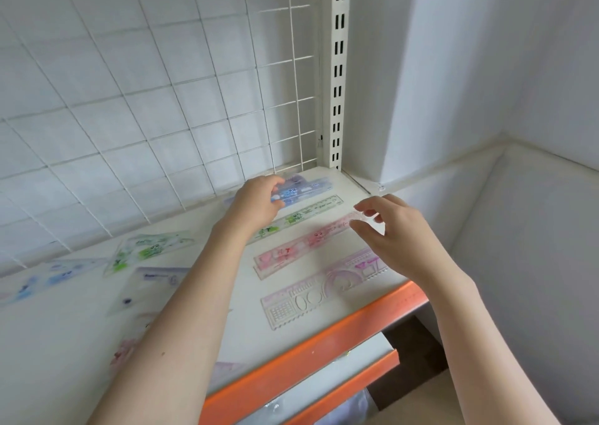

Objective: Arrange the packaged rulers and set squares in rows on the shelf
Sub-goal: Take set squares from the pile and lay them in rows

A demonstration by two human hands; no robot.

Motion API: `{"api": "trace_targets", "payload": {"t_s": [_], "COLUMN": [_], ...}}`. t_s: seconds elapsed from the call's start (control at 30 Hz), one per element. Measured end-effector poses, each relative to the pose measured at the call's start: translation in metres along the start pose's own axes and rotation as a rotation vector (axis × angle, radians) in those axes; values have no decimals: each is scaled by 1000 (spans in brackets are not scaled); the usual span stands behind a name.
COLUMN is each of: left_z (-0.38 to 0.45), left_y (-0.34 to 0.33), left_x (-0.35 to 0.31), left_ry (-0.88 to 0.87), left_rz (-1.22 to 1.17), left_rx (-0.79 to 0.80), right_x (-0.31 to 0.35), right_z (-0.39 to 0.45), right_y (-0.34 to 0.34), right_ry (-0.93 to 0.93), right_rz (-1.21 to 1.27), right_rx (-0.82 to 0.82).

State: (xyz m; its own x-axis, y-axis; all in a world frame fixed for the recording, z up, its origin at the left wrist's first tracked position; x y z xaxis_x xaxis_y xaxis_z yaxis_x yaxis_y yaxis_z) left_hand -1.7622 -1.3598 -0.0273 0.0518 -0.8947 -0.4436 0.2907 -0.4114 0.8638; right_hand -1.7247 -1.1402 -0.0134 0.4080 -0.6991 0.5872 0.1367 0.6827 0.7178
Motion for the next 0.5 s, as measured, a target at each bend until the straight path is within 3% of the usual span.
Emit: {"api": "trace_targets", "payload": {"t_s": [0.17,0.37,0.5], "left_z": [-8,-53,-103], "left_y": [8,54,83], "left_x": [12,19,48], "left_ry": [2,-11,46], "left_rz": [155,367,367], "left_rx": [-5,-131,-167], "right_x": [17,62,115], "right_z": [7,10,0], "right_y": [-17,-46,-77], "right_ry": [51,151,249], "right_rz": [35,66,71], "right_rx": [29,65,137]}}
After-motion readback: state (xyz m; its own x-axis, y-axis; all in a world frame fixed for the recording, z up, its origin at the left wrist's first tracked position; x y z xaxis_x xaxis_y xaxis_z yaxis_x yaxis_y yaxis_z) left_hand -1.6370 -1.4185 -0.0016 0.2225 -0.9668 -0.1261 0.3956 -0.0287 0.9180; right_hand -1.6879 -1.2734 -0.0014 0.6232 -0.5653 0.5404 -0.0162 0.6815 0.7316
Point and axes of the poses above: each hand's wrist, its own z-axis towards the middle knuckle, its own y-axis out of the back of the hand, x = y × z, the point moved 9 cm from there along z, towards the middle knuckle, and after that the axes turned 8 degrees about -x, right-handed, at the moved point
